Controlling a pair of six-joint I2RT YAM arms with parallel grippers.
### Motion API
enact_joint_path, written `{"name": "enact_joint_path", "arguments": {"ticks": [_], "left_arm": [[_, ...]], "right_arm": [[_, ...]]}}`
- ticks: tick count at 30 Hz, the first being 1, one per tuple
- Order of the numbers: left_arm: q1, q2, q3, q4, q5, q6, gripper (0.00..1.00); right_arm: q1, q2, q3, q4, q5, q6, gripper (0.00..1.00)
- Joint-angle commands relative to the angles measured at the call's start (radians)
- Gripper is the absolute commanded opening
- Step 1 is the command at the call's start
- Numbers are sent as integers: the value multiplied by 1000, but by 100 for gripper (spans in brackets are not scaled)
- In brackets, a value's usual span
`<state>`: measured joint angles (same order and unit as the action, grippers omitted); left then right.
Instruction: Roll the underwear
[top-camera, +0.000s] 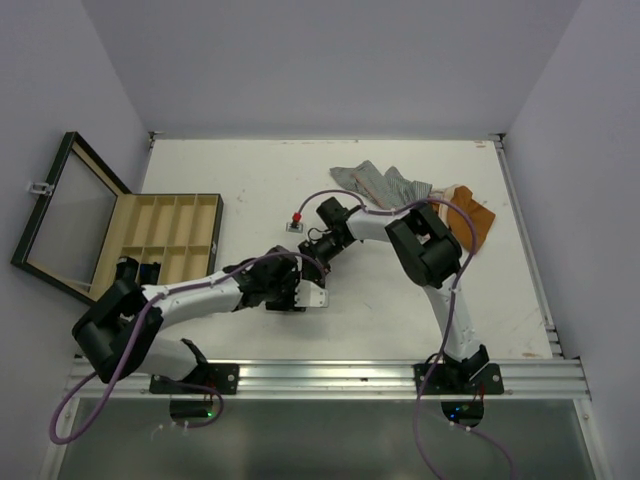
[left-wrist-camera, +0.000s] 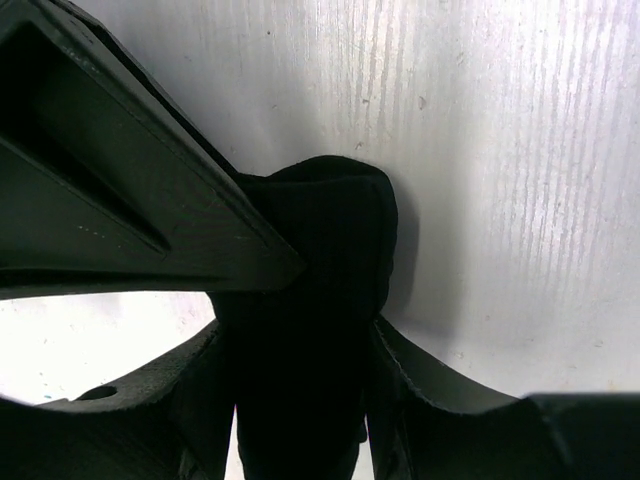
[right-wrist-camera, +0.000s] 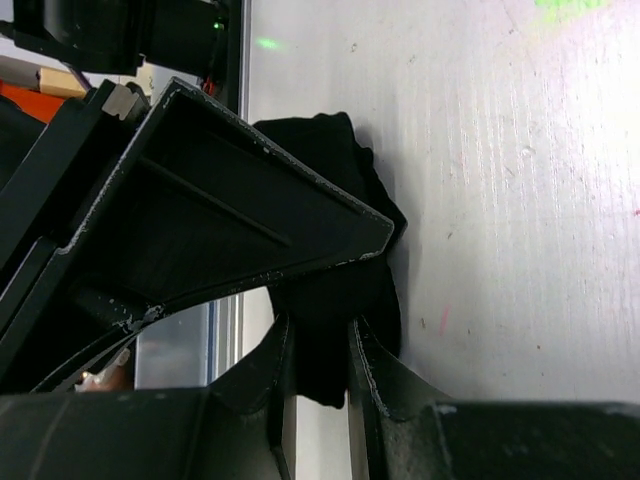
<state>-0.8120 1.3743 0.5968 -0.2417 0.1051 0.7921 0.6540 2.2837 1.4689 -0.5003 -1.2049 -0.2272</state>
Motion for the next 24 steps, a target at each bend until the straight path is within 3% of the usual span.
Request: {"name": "enact_joint_path", "arguments": {"ticks": [1, 3, 4, 5, 6, 8, 13, 18, 20, 24], "left_arm": [[-1, 137, -3, -50, 77, -27, 30], [-1, 170, 9, -76, 90, -39, 17], [0, 183, 18, -94, 97, -39, 5], [0, 207, 33, -108, 110, -45, 0], [2, 218, 40, -131, 116, -60, 0], [5, 232, 54, -154, 149, -71, 0], [42, 183, 100, -221, 206, -160, 0], [213, 146, 130, -272, 290, -188, 0], [255, 135, 187, -297, 323, -204, 0], [281, 72, 262, -236, 193, -355, 0]], "right_arm": [[30, 96, -48, -78, 307, -55, 6], [23, 65, -51, -78, 315, -41, 26], [16, 47, -53, -80, 343, -37, 33], [7, -2, -53, -81, 355, -29, 39], [-23, -27, -56, -80, 366, -23, 48], [-66, -113, -61, -77, 380, 3, 55], [-255, -320, -38, -107, 392, 31, 58], [-416, -530, -42, -138, 415, 28, 65], [-450, -573, -61, -152, 412, 22, 72], [-487, -702, -122, -159, 455, 8, 77]]}}
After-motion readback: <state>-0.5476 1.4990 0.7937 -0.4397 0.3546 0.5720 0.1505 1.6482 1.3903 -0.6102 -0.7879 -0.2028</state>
